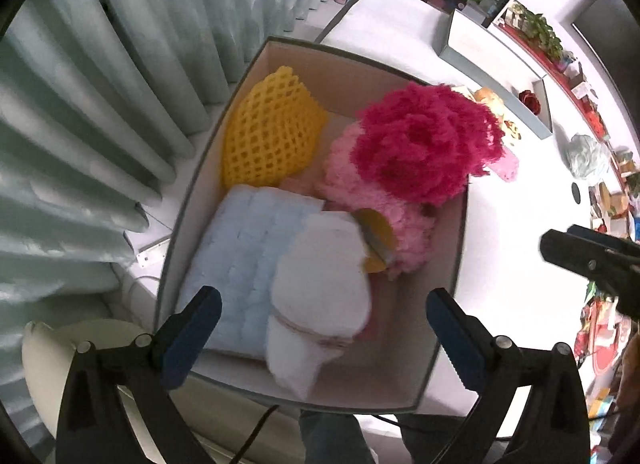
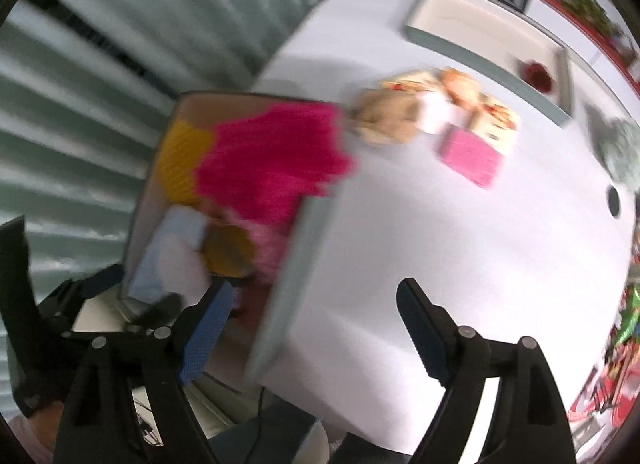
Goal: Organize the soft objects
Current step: 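Grasp the cream tissue pack printed with 'S' with the right tool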
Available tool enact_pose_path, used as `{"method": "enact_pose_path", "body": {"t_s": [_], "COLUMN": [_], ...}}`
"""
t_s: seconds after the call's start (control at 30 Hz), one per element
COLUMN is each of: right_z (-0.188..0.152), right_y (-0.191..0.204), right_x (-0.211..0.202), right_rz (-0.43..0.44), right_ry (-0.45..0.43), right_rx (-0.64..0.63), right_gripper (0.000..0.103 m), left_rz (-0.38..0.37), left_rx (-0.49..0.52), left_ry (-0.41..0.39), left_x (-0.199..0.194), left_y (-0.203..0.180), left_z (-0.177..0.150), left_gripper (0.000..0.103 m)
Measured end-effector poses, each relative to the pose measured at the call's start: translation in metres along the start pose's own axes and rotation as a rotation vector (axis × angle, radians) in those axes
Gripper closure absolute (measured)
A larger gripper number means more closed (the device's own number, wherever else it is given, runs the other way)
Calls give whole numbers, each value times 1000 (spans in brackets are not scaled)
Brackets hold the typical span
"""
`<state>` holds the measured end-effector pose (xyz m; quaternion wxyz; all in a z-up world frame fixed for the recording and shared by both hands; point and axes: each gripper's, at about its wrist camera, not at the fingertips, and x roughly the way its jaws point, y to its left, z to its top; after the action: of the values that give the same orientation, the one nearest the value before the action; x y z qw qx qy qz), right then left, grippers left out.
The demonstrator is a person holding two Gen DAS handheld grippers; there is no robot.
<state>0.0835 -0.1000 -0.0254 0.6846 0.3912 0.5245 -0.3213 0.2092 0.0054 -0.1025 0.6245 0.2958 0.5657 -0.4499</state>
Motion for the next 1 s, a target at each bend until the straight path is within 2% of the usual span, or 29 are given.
{"method": "enact_pose_path", "body": {"t_s": [0.2, 0.33, 0.47, 0.57, 0.67, 0.77, 1.0], "right_z": [7, 21, 40, 53, 67, 85, 125], "right_y": [-94, -146, -182, -203, -220, -232, -240], "right_x": [-4, 1, 11, 17, 25, 35, 77], "right_rz": [-60, -73, -61, -45, -31, -11, -18], "right_ry": [13, 16, 11, 3, -8, -10, 17], "right_rx": [138, 232, 288, 316, 351, 379, 378], "right_gripper": [16, 16, 16, 16, 16, 16, 16], "left_rz": [-27, -41, -55, 16, 98, 194, 258], "left_rx": [-32, -15, -1, 52, 139, 205, 240], "left_ry": [-26, -85, -150, -175, -109, -29, 87], "left_x": [-14, -34, -37, -11, 37, 86, 146], "left_y": [-37, -86, -146, -186, -216, -229, -227], "left_z": [9, 31, 82, 131, 173, 196, 215], "left_gripper": [0, 0, 0, 0, 0, 0, 0]}}
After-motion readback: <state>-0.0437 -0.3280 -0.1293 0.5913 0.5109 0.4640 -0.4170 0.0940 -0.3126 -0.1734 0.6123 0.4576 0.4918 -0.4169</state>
